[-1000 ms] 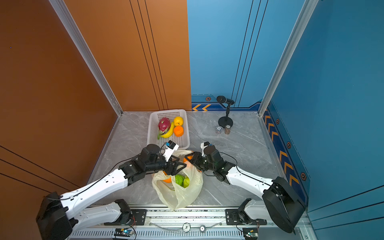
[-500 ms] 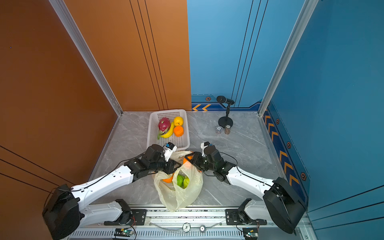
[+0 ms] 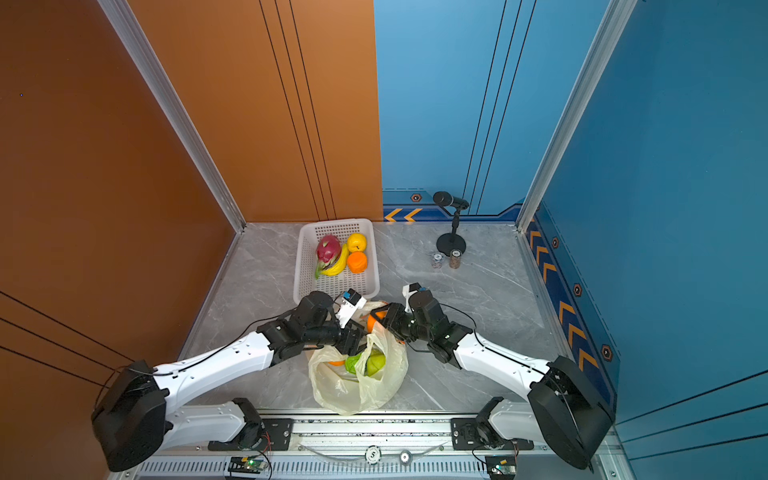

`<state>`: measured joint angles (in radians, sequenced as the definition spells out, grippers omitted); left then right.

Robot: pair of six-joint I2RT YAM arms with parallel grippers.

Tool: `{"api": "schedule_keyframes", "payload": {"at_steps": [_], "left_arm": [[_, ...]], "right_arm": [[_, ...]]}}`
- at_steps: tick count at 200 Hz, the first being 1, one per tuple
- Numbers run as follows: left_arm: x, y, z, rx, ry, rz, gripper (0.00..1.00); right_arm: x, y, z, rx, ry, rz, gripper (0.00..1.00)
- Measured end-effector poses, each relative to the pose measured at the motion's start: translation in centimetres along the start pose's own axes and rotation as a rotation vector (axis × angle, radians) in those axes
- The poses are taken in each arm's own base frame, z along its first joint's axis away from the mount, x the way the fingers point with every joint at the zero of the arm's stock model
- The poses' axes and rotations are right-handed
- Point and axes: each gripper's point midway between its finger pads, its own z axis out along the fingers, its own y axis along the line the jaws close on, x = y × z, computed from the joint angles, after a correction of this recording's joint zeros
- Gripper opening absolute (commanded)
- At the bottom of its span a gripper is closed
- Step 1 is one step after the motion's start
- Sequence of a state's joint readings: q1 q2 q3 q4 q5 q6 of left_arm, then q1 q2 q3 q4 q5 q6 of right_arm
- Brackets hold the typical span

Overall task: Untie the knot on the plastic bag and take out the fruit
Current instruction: 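Lift the orange with the right gripper toward the left gripper, closing the left on it, then carry the orange to the white basket with the left gripper while the right draws back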

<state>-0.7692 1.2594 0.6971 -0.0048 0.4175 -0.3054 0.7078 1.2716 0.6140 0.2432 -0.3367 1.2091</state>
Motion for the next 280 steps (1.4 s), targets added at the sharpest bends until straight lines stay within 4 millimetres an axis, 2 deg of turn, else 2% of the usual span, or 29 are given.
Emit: {"api": "schedule_keyframes", "payload": {"at_steps": [28,62,100,132,173,195,223,255,280], "left_arm": [[-0.6,-0.9,0.8,0.027,-0.016,0.028,0.8],[-2.1,0.3,1.3,-0.045,-0.055,0.033,0.77],[-2.8,0.8,1.6,-0.076,-0.076,0.03,0.58],[-3.1,0.8,1.7,-0.085,-0.077,0.021,0.49],[-3.1,0.8,1.5,-0.094,-0.068,0.016,0.48],[-3.0,0.8,1.0,-0.106,-0.065,0.014,0.47],[-2.9,0.2,-0.1,-0.118,-0.072,0.022,0.47],[-3.1,-0.1,-2.0,-0.147,-0.097,0.02,0.47],[-4.0,-0.7,-3.8,-0.154,-0.15,0.027,0.47]], "right_arm": [[0.0,0.0,0.0,0.0,-0.001,0.0,0.41],[0.0,0.0,0.0,0.0,-0.001,0.001,0.41],[-0.6,-0.1,-0.1,0.007,-0.032,0.004,0.42],[-1.0,0.0,-0.2,0.009,-0.059,0.008,0.5],[-1.0,0.0,-0.5,0.01,-0.061,0.015,0.73],[-1.3,0.1,-1.1,0.013,-0.071,0.012,0.8],[-2.3,-0.5,-2.3,0.043,-0.108,0.011,0.83],[-2.6,-1.9,-3.8,0.111,-0.137,-0.007,0.86],[-2.3,-3.6,-4.8,0.163,-0.143,-0.012,0.88]]}}
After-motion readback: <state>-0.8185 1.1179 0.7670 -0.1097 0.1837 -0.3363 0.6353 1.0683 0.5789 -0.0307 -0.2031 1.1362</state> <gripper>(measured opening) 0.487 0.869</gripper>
